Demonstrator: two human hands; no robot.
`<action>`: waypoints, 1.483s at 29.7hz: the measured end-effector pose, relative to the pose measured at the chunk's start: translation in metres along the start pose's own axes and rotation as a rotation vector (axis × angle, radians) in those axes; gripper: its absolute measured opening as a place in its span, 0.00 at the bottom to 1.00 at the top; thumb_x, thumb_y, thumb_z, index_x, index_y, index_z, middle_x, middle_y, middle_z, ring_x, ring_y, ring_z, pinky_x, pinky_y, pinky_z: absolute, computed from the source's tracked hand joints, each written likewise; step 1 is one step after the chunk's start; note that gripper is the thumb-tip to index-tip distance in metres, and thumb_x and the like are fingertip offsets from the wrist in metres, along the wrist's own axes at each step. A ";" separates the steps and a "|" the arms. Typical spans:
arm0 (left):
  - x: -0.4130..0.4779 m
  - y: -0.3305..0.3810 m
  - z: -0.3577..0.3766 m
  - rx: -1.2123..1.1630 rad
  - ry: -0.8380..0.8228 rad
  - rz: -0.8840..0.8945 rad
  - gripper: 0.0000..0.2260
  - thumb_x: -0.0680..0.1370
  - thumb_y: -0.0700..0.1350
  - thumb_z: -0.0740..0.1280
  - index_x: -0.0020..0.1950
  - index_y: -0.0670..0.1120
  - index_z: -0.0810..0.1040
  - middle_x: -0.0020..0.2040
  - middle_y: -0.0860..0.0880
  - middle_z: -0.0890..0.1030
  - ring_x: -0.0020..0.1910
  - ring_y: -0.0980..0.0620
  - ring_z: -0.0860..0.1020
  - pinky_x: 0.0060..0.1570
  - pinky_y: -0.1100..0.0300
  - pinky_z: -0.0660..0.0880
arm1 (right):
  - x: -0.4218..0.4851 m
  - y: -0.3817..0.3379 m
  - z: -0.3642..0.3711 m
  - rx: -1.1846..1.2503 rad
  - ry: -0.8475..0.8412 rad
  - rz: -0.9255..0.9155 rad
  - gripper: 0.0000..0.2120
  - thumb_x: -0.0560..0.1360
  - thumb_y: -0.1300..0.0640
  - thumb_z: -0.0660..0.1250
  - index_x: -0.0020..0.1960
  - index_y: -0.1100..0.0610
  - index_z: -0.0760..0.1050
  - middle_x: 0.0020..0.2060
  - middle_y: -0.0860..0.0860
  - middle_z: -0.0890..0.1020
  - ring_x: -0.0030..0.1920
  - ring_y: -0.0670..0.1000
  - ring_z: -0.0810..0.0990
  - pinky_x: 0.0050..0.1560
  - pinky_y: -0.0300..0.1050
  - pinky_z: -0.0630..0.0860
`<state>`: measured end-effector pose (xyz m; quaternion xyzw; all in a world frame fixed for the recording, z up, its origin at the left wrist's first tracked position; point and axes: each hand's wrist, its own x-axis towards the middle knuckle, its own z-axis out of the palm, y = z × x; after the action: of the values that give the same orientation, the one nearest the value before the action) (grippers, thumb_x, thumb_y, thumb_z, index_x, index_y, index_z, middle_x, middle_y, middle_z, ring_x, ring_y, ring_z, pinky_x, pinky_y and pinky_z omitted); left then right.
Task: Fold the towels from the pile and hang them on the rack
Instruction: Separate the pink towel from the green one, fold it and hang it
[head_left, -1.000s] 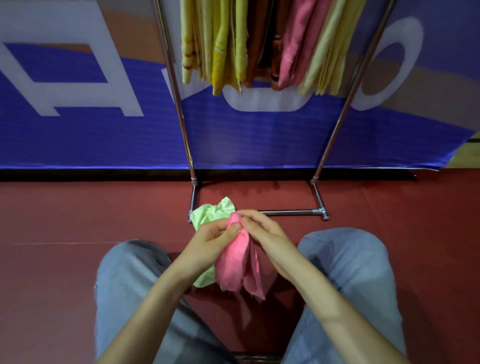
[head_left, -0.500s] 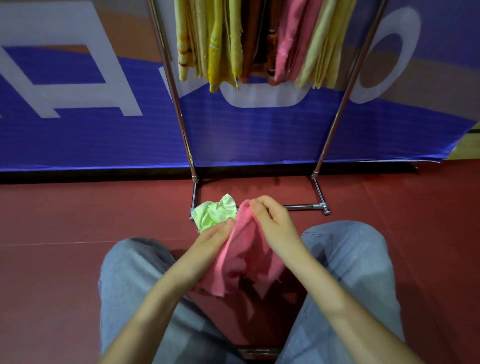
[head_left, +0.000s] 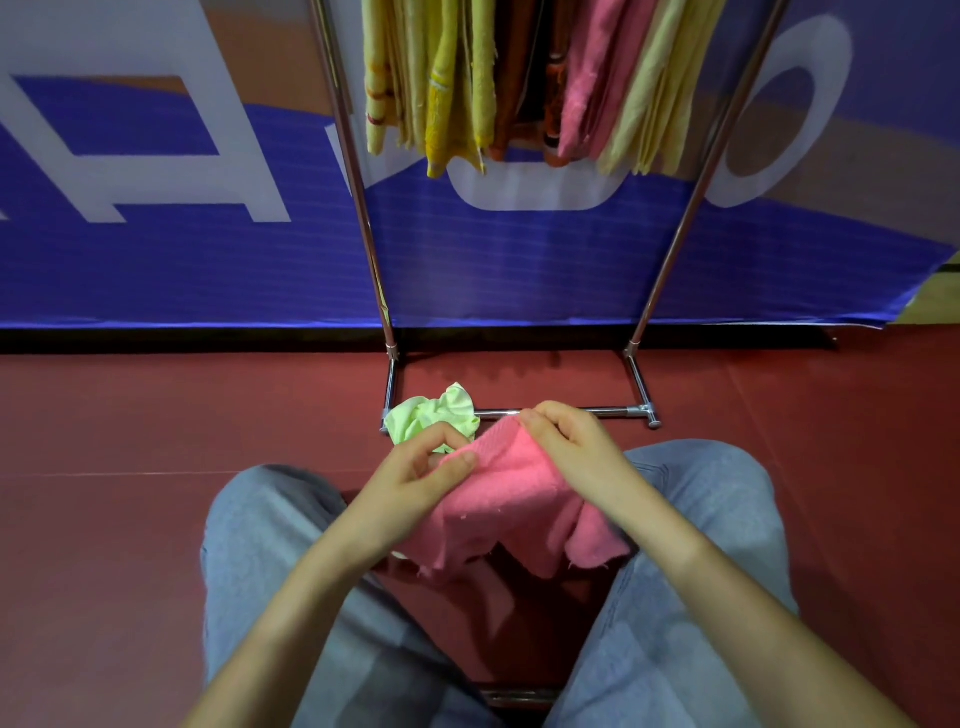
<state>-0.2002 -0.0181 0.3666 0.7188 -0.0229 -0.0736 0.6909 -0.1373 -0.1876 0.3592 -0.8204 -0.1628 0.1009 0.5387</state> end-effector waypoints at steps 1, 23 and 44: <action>0.000 -0.001 -0.002 0.024 0.010 0.003 0.07 0.70 0.47 0.63 0.39 0.43 0.72 0.27 0.55 0.75 0.29 0.61 0.71 0.30 0.70 0.67 | -0.001 0.001 -0.002 -0.027 -0.071 -0.002 0.18 0.76 0.57 0.61 0.29 0.51 0.63 0.26 0.44 0.63 0.26 0.40 0.63 0.30 0.34 0.60; 0.005 0.026 -0.037 0.129 0.240 0.061 0.10 0.76 0.37 0.60 0.35 0.45 0.71 0.22 0.57 0.74 0.23 0.64 0.68 0.26 0.74 0.65 | -0.002 0.059 -0.042 -0.252 -0.158 0.005 0.16 0.75 0.61 0.63 0.30 0.48 0.69 0.25 0.44 0.70 0.29 0.39 0.69 0.35 0.36 0.65; 0.008 -0.016 0.017 -0.204 0.238 -0.313 0.12 0.76 0.38 0.62 0.37 0.45 0.81 0.36 0.42 0.74 0.34 0.50 0.70 0.31 0.63 0.66 | -0.018 0.009 0.008 0.253 -0.247 0.066 0.13 0.75 0.67 0.61 0.39 0.51 0.73 0.37 0.45 0.76 0.35 0.32 0.74 0.42 0.26 0.69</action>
<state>-0.1962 -0.0355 0.3495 0.6435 0.1780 -0.0965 0.7382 -0.1557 -0.1905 0.3479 -0.7325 -0.1868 0.2381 0.6098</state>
